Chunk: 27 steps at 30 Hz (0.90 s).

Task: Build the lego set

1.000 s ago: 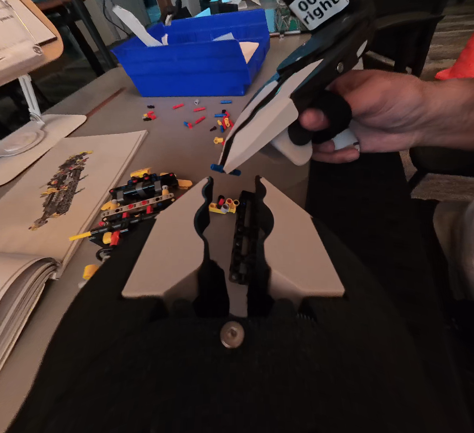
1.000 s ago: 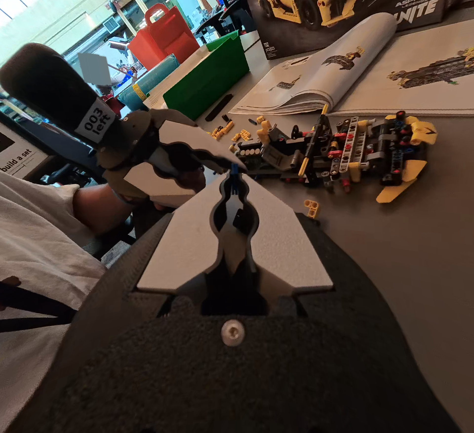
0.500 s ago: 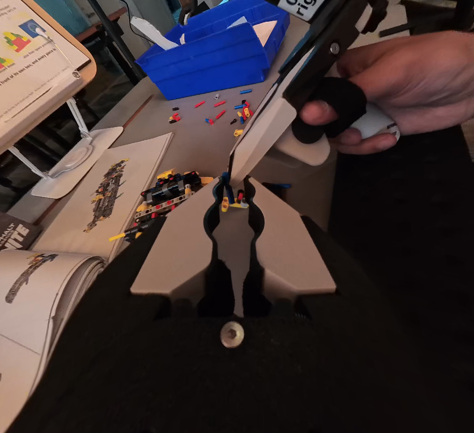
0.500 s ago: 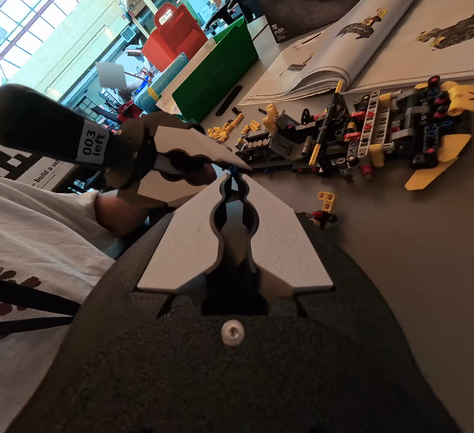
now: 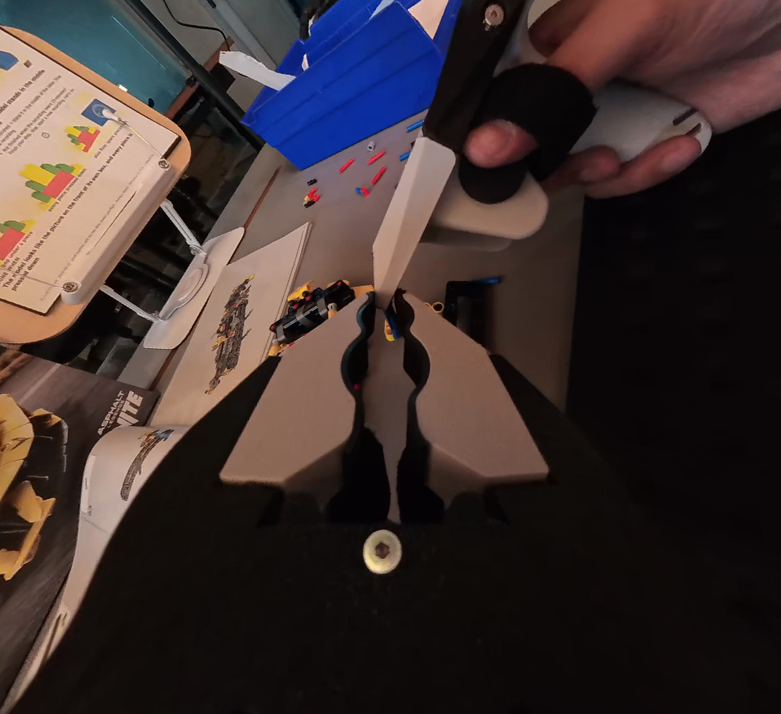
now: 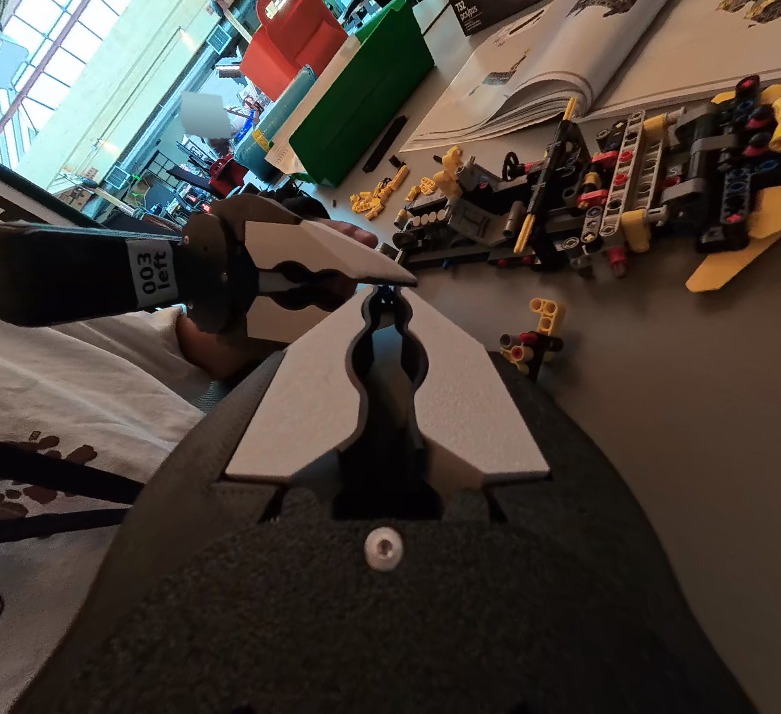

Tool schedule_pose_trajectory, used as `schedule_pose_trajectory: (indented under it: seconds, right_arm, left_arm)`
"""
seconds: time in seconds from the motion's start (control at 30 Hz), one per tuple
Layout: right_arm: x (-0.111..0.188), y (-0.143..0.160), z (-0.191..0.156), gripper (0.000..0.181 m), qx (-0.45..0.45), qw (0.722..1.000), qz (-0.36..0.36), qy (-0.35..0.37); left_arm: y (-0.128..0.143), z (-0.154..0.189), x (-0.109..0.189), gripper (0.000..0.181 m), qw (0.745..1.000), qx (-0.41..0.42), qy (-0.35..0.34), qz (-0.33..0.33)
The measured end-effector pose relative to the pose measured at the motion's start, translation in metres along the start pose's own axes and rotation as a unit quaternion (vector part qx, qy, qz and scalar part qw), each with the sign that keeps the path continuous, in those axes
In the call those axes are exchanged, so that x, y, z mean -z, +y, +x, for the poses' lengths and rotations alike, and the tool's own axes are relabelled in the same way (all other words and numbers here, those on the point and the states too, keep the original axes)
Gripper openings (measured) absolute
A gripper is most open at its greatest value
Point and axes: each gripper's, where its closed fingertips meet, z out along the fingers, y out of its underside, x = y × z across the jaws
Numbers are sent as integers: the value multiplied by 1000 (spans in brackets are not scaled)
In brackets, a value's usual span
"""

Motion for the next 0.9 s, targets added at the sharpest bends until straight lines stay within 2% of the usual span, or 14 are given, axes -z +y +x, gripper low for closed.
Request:
schedule_pose_trajectory:
  seconds: [0.13, 0.2, 0.27, 0.53, 0.9]
  right_arm:
    - [6, -7, 0, 4, -15, 999, 26, -17]
    - [9, -10, 0, 4, -26, 999, 35, -31]
    - [10, -12, -1, 4, -24, 998, 45, -34]
    - [7, -5, 3, 5, 12, 1000, 21, -3]
    - [6, -5, 6, 4, 3, 1000, 20, 0]
  left_arm:
    - [3, -5, 2, 17, 999, 32, 7, -1]
    - [2, -5, 4, 15, 999, 41, 18, 4]
    - [0, -4, 4, 5, 999, 31, 15, 11]
    - [8, -5, 3, 5, 997, -66, -26, -9]
    - [12, -10, 1, 17, 998, -49, -37, -20]
